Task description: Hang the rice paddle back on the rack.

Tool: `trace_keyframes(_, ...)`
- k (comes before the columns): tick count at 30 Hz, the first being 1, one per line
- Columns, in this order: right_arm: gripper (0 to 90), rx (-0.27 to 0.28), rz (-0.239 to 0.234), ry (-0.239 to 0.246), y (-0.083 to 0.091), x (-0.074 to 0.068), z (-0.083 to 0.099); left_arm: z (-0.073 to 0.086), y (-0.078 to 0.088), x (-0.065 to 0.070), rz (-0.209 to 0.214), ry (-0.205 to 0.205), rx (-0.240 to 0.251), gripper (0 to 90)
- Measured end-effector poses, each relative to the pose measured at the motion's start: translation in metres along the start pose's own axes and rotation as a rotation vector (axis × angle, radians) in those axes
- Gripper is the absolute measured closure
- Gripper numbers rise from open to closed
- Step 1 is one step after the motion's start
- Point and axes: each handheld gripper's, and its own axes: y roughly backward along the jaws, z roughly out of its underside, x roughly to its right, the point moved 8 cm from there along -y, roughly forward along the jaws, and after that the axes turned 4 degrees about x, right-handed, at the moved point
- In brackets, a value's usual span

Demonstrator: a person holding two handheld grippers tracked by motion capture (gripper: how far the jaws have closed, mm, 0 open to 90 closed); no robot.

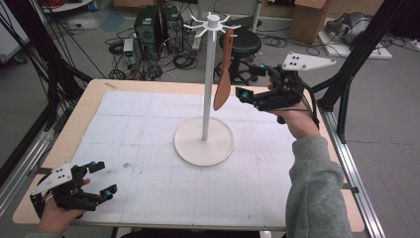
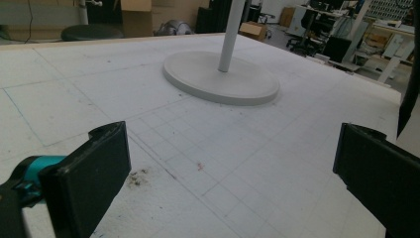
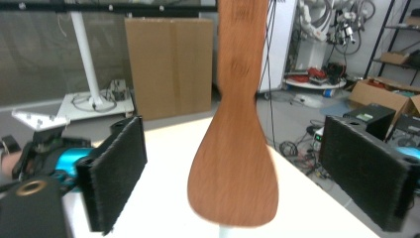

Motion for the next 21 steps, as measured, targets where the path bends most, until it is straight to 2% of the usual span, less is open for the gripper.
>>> trace_keyframes(2, 0.0, -0.022, 0.012, -0.028, 0.003, 0.000, 0.008, -0.001, -0.001, 0.000, 0.001, -0.001, 0.001, 1.9)
trace_keyframes(5, 0.0, -0.040, 0.040, -0.030, 0.010, 0.000, 0.020, -0.001, -0.003, 0.001, 0.002, -0.006, 0.000, 1.9)
trace_keyframes(10, 0.0, -0.044, 0.036, -0.037, 0.020, -0.004, 0.037, -0.001, -0.005, 0.002, 0.009, -0.010, -0.002, 1.9)
trace_keyframes(15, 0.0, -0.028, 0.025, -0.045, 0.027, -0.017, 0.056, -0.009, -0.003, 0.002, 0.020, 0.005, 0.047, 1.9)
trace_keyframes(19, 0.0, -0.021, 0.015, -0.052, 0.033, -0.027, 0.074, -0.011, -0.005, 0.003, 0.022, 0.006, 0.058, 1.9)
trace_keyframes(21, 0.0, -0.033, 0.024, -0.050, 0.036, -0.029, 0.084, -0.011, -0.006, 0.004, 0.025, 0.002, 0.055, 1.9)
